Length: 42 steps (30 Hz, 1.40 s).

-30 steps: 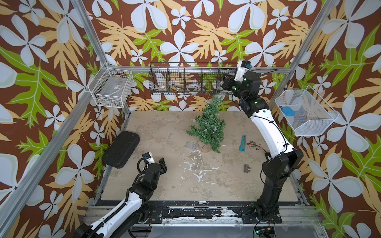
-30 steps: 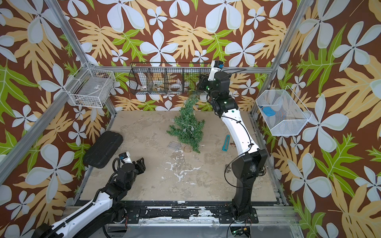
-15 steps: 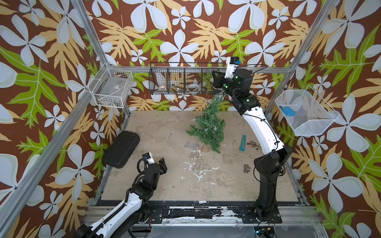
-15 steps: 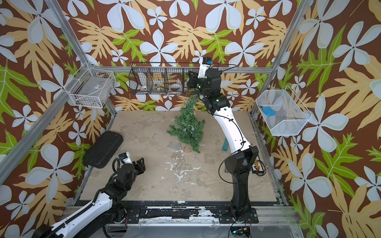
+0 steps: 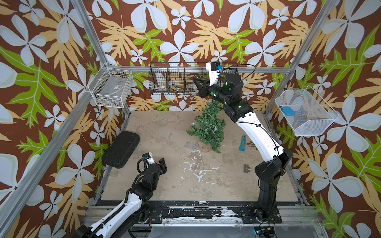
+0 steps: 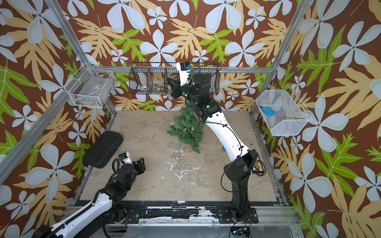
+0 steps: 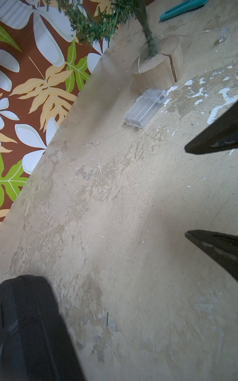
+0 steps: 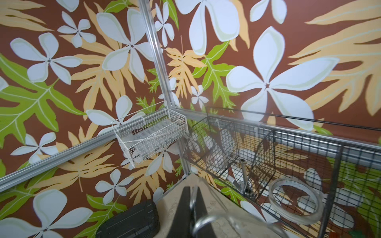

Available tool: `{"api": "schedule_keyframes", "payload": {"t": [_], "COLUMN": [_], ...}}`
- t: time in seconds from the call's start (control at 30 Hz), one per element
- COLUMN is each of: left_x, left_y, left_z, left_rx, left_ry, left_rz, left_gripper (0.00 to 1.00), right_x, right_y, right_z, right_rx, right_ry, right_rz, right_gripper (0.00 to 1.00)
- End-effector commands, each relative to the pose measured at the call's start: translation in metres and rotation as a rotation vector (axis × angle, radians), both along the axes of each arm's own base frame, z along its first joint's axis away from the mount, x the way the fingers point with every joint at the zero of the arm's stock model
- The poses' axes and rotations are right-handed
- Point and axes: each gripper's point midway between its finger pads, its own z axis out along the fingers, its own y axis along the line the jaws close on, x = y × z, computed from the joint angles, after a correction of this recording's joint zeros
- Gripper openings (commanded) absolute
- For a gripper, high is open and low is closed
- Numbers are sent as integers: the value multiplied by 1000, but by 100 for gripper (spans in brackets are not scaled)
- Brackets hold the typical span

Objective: Remove string lights from the small christmas tree
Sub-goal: Remove the light string from the Christmas tree.

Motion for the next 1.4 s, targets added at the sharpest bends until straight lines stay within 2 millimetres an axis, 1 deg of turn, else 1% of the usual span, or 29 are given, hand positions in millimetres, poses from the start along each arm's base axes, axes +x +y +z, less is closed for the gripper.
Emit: {"api": "schedule_keyframes", "payload": {"t": [0.0, 0.13, 0.2, 0.27, 0.4, 0.43, 0.47, 0.5, 0.53, 0.57, 0.63, 0.67, 0.73, 0.77, 0.9, 0.97, 1.03, 1.1, 1.17, 1.27, 1.3, 1.37], "left_x": [1, 1, 1, 1, 1, 1, 1, 1, 1, 1, 1, 1, 2, 2, 1, 1, 2, 2, 1, 2, 2, 2], "left_y": [0, 2, 1, 1, 2, 1, 1, 0, 0, 0, 1, 1, 0, -1, 0, 0, -2, -3, -2, -4, -4, -4], "left_z": [3, 3, 3, 3, 3, 3, 3, 3, 2, 3, 3, 2, 2, 2, 2, 2, 1, 1, 1, 0, 0, 0], "left_rx": [1, 0, 1, 1, -3, -3, -3, -2, -1, 0, -3, -2, -3, -2, -3, -4, -4, -5, -5, -4, -3, -5], "left_ry": [-10, -15, -13, -12, -19, -20, -18, -14, -10, -12, -16, -15, -13, -10, -13, -12, -7, -5, -5, 0, 1, 0], "left_rz": [2, 14, 9, 6, 13, 9, 6, 0, -1, 1, 8, 9, 2, -2, 5, 3, -10, -14, -8, -16, -21, -18], "left_gripper": [61, 61, 61, 61, 61, 61, 61, 61, 61, 61, 61, 61, 61, 61, 61, 61, 61, 61, 61, 61, 61, 61], "right_x": [-27, -65, -78, -87, -111, -122, -127, -140, -149, -159, -180, -186, -197, -199, -200, -201, -198, -189, -183, -175, -172, -167], "right_y": [20, 51, 60, 64, 59, 54, 51, 45, 41, 35, 19, 12, -15, -28, -99, -126, -146, -168, -190, -222, -232, -247], "right_z": [3, 1, 2, 0, 0, 4, 0, 2, -2, -2, -5, -11, -22, -26, -45, -60, -81, -108, -132, -172, -187, -210], "right_rx": [-22, -62, -70, -76, -88, -85, -89, -81, -79, -67, -53, -56, -62, -62, -43, -54, -79, -104, -116, -136, -135, -111], "right_ry": [-34, -60, -71, -63, -55, -61, -57, -65, -59, -61, -56, -42, -32, -33, -15, -2, 21, 82, 141, 208, 234, 295], "right_rz": [89, 165, 187, 200, 216, 223, 228, 236, 238, 238, 232, 226, 163, 118, -157, -250, -324, -404, -476, -591, -621, -650], "right_gripper": [0, 0, 0, 0, 0, 0, 0, 0, 0, 0, 0, 0, 0, 0, 0, 0, 0, 0, 0, 0, 0, 0]}}
